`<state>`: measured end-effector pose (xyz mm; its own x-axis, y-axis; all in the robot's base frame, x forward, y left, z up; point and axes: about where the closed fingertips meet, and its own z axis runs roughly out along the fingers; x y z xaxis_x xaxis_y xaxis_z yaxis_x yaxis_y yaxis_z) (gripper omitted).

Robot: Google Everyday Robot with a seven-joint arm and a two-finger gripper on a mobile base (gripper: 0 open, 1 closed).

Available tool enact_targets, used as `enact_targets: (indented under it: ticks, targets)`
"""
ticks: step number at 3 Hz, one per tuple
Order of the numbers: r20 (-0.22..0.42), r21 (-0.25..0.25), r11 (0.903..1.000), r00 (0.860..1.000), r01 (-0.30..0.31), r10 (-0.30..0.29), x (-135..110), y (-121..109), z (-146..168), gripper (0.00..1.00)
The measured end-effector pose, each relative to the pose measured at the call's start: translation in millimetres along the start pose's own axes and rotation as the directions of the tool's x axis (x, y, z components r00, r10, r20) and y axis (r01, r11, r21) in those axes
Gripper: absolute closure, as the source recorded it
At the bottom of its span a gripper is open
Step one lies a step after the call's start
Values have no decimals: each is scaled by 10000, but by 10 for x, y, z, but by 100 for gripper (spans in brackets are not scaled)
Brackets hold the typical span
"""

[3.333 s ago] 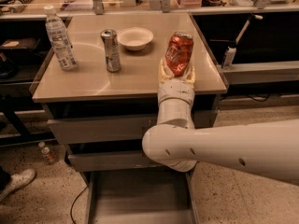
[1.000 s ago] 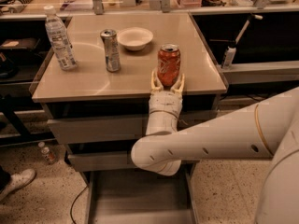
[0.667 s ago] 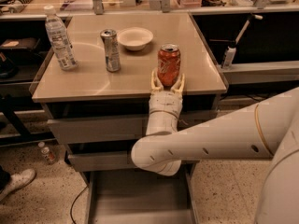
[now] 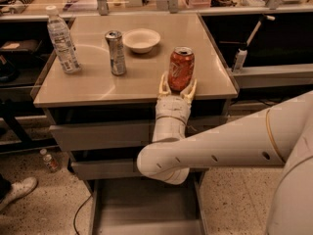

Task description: Pick coke can from bottom drawer and place on counter

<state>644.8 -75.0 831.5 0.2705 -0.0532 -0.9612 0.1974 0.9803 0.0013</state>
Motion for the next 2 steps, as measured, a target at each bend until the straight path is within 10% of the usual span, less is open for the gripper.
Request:
enact_targets:
  ticks: [2]
  targets:
    - [0,0,10000,10000,0,0,0,0,0,0]
